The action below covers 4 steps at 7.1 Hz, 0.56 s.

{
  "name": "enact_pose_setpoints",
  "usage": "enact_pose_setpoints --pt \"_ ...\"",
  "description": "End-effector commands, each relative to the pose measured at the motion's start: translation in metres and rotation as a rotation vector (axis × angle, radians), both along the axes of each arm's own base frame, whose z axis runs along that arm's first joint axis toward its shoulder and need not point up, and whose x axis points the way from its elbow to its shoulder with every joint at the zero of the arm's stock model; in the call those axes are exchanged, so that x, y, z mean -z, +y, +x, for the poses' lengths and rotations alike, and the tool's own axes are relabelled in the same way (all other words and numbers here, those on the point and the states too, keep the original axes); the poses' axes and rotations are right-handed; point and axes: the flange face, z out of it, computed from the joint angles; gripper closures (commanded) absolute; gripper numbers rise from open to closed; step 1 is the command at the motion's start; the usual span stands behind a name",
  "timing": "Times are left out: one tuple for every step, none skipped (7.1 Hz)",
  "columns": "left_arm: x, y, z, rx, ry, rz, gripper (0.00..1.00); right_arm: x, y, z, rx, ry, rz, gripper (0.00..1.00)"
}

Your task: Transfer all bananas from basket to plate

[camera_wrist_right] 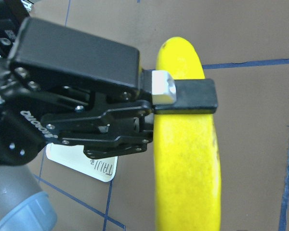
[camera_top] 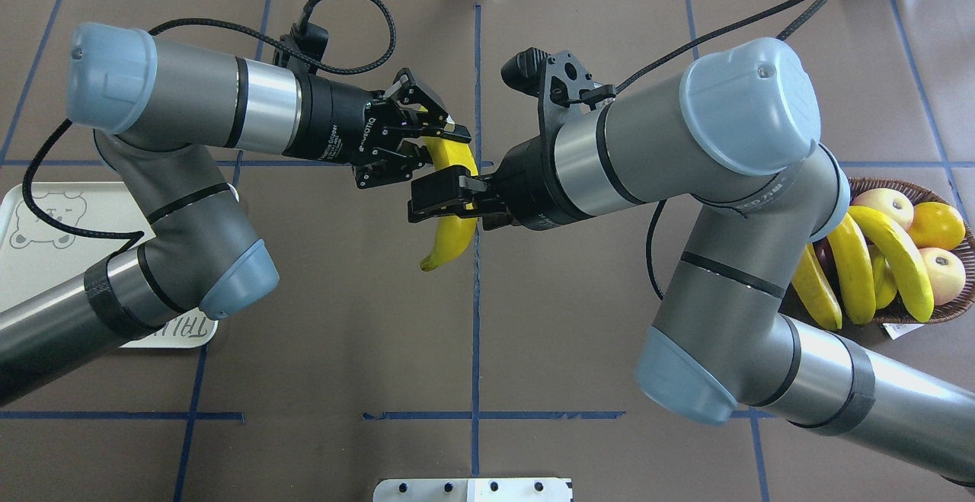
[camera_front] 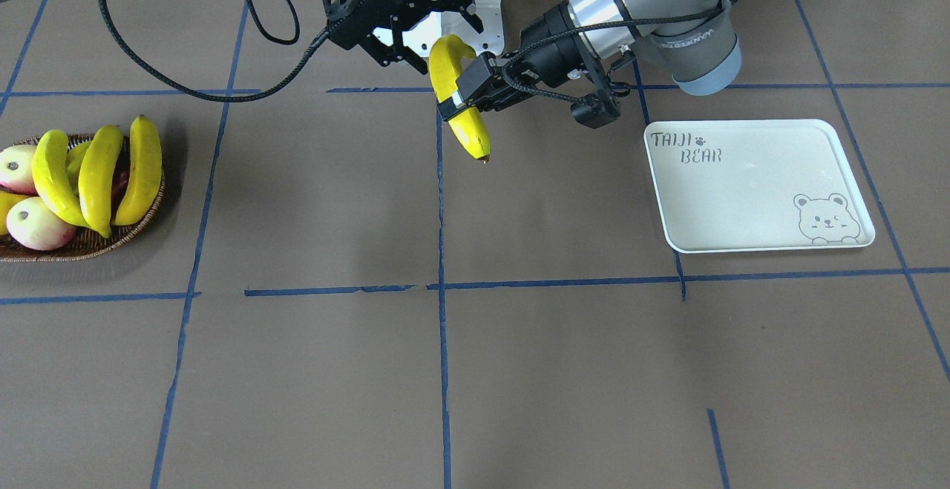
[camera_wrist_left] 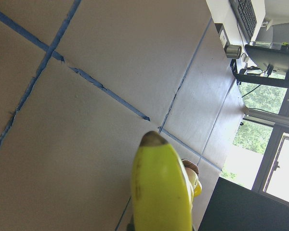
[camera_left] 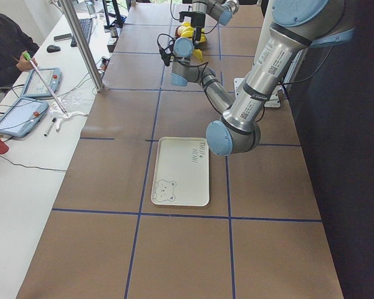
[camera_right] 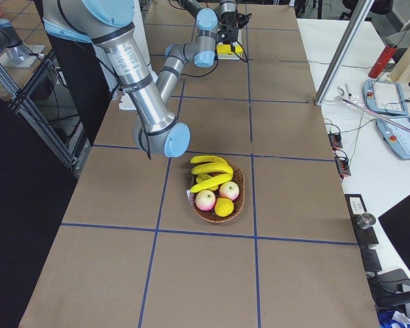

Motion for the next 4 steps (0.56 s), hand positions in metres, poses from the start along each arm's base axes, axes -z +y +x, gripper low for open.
enact_pose_setpoints --pt "-0.0781 -0.0389 -0.0612 -0.196 -0.243 0.053 1.0 -0.0368 0.0075 0.0999 -0.058 -0.023 -0.042 0.0" --pt "-0.0758 -0.0381 -0.0617 -0.199 -0.241 0.055 1.0 -0.0398 0.0076 0.0997 -0.057 -0.018 -0.046 0.0" --pt "-0.0788 -0.0398 -0.0602 -0.202 -0.245 0.052 1.0 -0.0398 0.0078 0.0997 -0.056 -0.018 -0.046 0.0" --pt "-0.0812 -0.0401 -0.06 -0.201 -0.248 0.049 1.0 -0.0397 0.0077 0.0998 -0.057 -0.019 -0.045 0.0"
